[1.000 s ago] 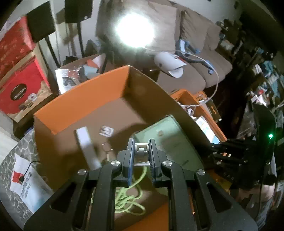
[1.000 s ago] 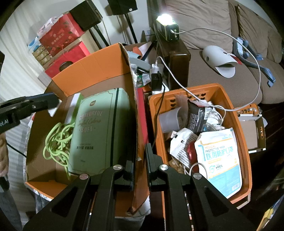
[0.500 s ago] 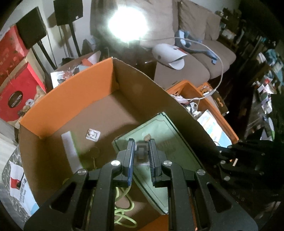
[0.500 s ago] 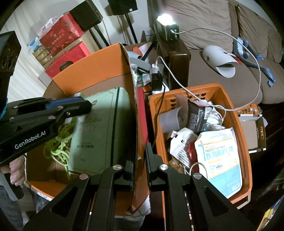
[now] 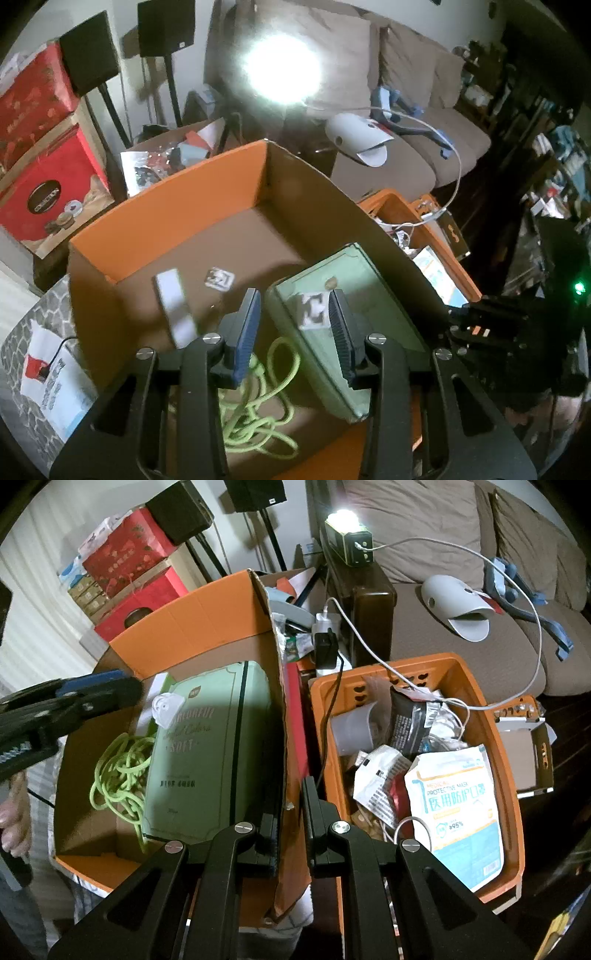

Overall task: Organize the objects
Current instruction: 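Open the left gripper to release the adapter onto the tissue pack, then move the left gripper back to the medical mask bag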

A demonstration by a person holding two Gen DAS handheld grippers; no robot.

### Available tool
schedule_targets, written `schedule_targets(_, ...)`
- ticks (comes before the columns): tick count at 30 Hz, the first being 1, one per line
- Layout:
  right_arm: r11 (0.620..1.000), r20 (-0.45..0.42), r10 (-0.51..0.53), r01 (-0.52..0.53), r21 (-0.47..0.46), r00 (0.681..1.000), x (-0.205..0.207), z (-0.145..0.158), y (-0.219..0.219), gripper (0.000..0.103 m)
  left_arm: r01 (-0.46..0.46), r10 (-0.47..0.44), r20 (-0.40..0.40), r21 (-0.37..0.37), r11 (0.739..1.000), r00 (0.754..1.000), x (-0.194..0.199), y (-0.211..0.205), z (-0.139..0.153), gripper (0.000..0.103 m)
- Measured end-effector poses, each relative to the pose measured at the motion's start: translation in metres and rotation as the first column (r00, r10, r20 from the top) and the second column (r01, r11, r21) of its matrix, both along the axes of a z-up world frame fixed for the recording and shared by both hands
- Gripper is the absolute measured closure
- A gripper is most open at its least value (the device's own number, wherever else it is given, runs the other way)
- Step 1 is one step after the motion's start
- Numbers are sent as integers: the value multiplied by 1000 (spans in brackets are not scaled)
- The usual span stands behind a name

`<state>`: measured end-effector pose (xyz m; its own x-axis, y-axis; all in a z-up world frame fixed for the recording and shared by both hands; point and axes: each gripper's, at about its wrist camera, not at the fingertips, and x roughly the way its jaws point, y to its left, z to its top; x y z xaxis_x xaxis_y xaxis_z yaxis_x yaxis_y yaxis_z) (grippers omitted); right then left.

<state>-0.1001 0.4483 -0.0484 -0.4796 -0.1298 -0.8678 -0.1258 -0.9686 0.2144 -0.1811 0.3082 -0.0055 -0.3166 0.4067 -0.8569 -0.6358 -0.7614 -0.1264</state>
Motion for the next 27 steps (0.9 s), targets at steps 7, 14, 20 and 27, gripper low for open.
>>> schedule_targets(7, 1000, -5, -2, 2, 9, 1000, 0, 2, -3, 93, -57, 58, -35, 32, 998, 998, -3, -40, 19, 42)
schedule_targets(14, 1000, -7, -1, 1, 23, 1000, 0, 1, -5, 93, -142, 144, -56, 38, 989, 988, -16, -89, 28, 38)
schedule_targets(20, 999, -9, -2, 2, 41, 1000, 2, 1, -6, 93, -207, 207, -53, 10, 978, 977, -24, -130, 21, 38)
schedule_targets(27, 999, -7, -2, 2, 48, 1000, 2, 0, -5, 93, -289, 290, -36, 17, 957, 956, -33, -178, 12, 31)
